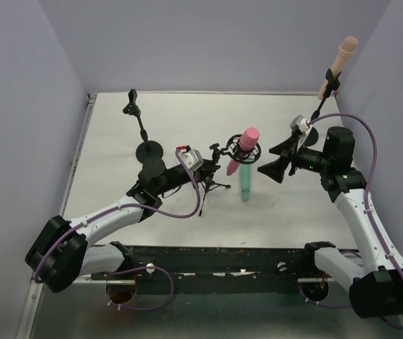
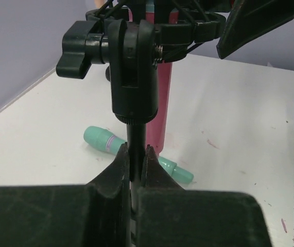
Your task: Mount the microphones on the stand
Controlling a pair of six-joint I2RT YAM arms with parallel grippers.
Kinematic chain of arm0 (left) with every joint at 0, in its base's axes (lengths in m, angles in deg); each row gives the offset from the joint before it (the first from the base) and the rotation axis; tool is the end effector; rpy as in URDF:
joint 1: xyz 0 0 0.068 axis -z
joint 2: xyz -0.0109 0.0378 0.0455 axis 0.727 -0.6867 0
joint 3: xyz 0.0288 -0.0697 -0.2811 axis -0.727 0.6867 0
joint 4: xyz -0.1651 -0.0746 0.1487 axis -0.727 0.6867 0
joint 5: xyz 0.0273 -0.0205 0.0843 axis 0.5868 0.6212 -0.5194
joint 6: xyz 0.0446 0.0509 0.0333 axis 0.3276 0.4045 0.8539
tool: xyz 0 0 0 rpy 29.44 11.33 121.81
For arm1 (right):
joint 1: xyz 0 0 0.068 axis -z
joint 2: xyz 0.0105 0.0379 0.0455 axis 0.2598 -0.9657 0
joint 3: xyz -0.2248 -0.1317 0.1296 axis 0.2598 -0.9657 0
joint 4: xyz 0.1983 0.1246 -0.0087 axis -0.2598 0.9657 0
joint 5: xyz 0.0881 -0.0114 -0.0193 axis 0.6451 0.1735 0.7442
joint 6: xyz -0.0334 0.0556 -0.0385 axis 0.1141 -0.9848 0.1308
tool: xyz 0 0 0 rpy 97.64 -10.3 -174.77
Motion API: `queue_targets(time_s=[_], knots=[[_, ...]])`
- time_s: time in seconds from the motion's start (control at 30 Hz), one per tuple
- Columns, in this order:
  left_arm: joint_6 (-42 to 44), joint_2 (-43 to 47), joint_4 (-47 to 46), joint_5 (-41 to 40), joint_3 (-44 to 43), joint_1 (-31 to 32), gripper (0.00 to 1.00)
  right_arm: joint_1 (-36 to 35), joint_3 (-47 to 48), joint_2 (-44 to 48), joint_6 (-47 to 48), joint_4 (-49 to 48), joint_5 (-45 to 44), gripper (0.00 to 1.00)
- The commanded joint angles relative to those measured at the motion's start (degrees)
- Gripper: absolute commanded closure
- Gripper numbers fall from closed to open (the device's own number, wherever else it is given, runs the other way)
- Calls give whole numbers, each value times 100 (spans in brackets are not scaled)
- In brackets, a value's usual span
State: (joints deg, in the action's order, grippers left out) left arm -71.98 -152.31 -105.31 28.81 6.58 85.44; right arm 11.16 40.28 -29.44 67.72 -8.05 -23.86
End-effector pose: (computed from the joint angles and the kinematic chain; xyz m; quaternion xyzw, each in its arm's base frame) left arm 0.1825 -0.1833 0.3101 0.3759 0.5646 -0.3870 0.6247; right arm 0.1842 0.0647 0.3401 -0.3337 0.7079 0.3634 0.5054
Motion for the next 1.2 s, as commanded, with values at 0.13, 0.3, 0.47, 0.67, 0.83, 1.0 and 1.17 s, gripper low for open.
queue_targets(time_s=[0.13, 0.3, 0.47, 0.67, 0.83, 1.0, 1.17], knots=[[-712, 1651, -351, -966, 793, -40, 100, 21, -58, -22, 124, -116, -106, 0], [-872, 3356, 922, -2598, 1111, -233, 100, 30, -49, -84, 124, -98, -45, 0], [-705, 4395, 1636, -4550, 1243, -689, 100, 30, -58, -102, 124, -98, -44, 0], [-406, 4590, 1706, -5676, 1094, -1199, 100, 30, -67, -119, 116, -107, -27, 0], [-309, 4283, 1514, -5959, 935, -1796, 100, 30, -67, -145, 107, -98, -9, 0], [-712, 3844, 1188, -5609, 927, -2631, 100, 30, -58, -154, 107, -72, 26, 0], [-1073, 3230, 768, -4845, 733, -3598, 100, 30, -23, -216, 98, -37, 70, 0]])
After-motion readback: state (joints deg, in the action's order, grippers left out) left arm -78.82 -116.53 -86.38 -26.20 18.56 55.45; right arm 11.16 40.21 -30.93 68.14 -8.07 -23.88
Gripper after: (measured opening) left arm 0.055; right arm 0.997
